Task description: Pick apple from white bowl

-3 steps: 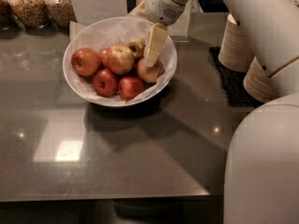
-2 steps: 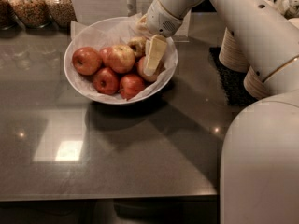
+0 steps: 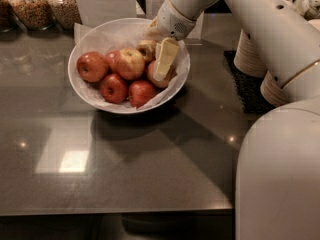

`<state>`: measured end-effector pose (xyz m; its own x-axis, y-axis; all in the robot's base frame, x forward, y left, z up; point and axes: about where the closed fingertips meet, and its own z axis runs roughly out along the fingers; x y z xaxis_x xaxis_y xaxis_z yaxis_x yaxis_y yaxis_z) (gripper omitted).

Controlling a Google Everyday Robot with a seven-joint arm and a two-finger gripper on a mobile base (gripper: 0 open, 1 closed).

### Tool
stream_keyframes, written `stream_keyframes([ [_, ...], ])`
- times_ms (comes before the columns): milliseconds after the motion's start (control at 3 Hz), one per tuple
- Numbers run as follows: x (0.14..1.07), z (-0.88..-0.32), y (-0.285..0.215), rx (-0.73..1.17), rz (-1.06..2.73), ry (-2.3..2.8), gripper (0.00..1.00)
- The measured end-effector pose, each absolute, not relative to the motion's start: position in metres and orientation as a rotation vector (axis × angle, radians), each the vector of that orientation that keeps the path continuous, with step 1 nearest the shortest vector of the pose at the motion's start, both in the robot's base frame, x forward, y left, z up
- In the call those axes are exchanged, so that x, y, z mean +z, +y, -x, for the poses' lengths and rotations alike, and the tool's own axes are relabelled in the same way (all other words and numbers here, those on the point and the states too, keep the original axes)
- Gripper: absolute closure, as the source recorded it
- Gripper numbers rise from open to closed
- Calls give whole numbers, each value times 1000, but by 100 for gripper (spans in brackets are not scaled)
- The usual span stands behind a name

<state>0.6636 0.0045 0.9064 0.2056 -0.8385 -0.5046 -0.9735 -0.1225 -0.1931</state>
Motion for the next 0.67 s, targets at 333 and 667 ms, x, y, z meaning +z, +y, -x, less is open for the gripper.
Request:
stream_keyframes([
  [333, 906, -664, 5, 375, 2010, 1678, 42],
  [667, 906, -664, 5, 375, 2010, 1678, 66],
])
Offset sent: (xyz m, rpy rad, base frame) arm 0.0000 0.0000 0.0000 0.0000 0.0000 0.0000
